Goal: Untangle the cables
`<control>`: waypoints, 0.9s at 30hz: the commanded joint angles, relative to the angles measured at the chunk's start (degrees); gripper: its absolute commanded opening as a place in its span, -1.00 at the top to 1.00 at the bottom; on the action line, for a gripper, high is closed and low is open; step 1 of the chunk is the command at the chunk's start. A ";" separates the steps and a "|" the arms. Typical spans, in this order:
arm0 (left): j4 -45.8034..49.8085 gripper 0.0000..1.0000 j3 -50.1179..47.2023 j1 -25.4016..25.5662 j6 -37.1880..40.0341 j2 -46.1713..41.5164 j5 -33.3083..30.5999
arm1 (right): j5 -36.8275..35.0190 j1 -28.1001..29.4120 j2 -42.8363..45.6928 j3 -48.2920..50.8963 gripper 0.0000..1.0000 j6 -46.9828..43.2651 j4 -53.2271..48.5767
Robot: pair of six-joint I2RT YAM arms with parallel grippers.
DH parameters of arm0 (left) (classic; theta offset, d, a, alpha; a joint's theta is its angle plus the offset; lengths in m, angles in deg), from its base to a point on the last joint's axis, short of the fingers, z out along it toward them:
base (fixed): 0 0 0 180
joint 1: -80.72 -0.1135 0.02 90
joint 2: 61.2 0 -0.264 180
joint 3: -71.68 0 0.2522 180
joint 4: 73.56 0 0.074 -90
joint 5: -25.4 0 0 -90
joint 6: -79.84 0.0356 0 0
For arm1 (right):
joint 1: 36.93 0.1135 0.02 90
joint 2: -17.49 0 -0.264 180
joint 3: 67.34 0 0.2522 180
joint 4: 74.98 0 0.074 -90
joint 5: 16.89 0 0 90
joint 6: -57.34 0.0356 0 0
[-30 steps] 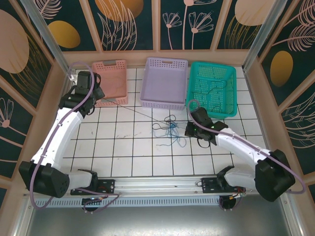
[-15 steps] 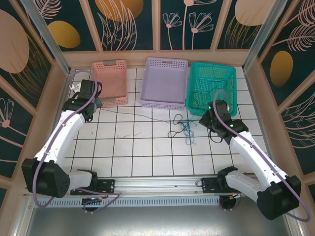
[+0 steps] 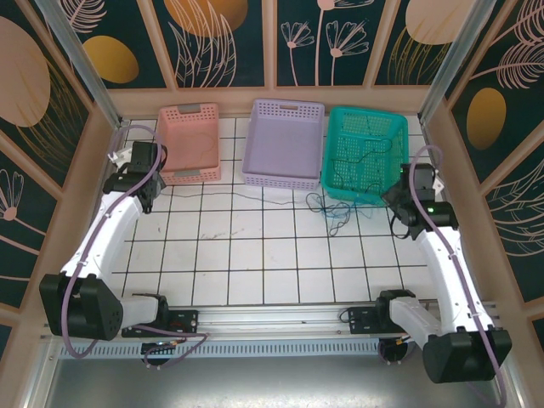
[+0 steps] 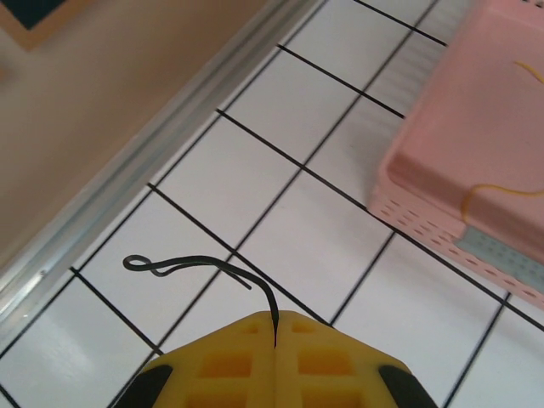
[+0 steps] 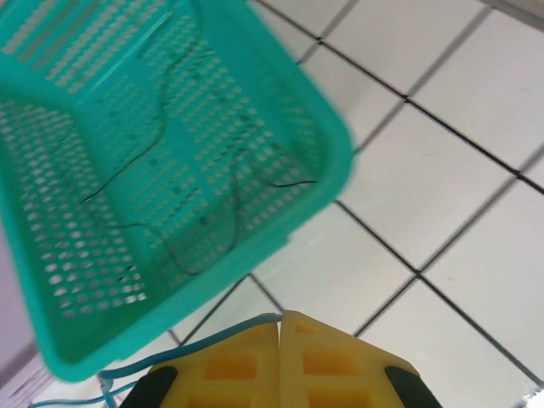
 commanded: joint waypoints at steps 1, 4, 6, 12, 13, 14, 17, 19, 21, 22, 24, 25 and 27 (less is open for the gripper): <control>0.84 1.00 3.23 -1.31 -0.90 0.28 -4.16 | 0.22 -4.74 1.32 0.17 1.00 0.05 -3.88; 1.19 1.00 5.68 -1.88 -1.69 1.37 -5.84 | 1.89 -6.78 1.22 2.36 1.00 1.09 -3.39; 0.98 1.00 7.11 -2.33 -1.94 1.74 -5.80 | 2.60 -7.00 1.33 3.53 1.00 1.27 -2.78; 1.28 1.00 12.54 -2.33 -1.52 3.57 -6.02 | 6.14 -6.85 1.66 6.45 1.00 0.92 -1.04; 1.37 1.00 14.27 -2.33 -1.13 3.92 -6.05 | 7.03 -6.76 1.58 7.20 1.00 0.79 -0.80; 1.02 1.00 15.97 -2.33 -0.63 4.10 -5.15 | 7.88 -6.47 1.40 7.89 1.00 0.62 -0.39; -4.28 1.00 19.74 -2.33 3.30 3.05 4.38 | 8.88 -4.66 0.63 10.09 1.00 0.61 -0.16; -11.27 1.00 20.33 -2.33 5.94 0.97 15.48 | 10.11 -3.40 -0.31 11.88 1.00 -0.06 0.73; -19.58 1.00 20.35 -2.26 8.01 -0.62 31.65 | 12.66 -2.43 -2.15 13.42 1.00 -1.48 1.95; -23.20 1.00 20.78 -2.24 6.86 -0.79 38.72 | 13.82 -1.40 -3.10 14.00 0.94 -2.39 2.83; -29.57 1.00 20.98 -2.02 3.72 -0.45 49.54 | 12.93 2.33 -4.14 13.84 0.48 -3.55 3.78; -32.23 1.00 21.25 -1.69 2.29 -0.22 52.97 | 11.72 4.66 -4.09 13.23 0.29 -4.14 4.11; -35.48 1.00 21.92 -1.14 0.94 0.63 58.16 | 8.23 9.08 -3.22 11.13 0.06 -4.83 4.41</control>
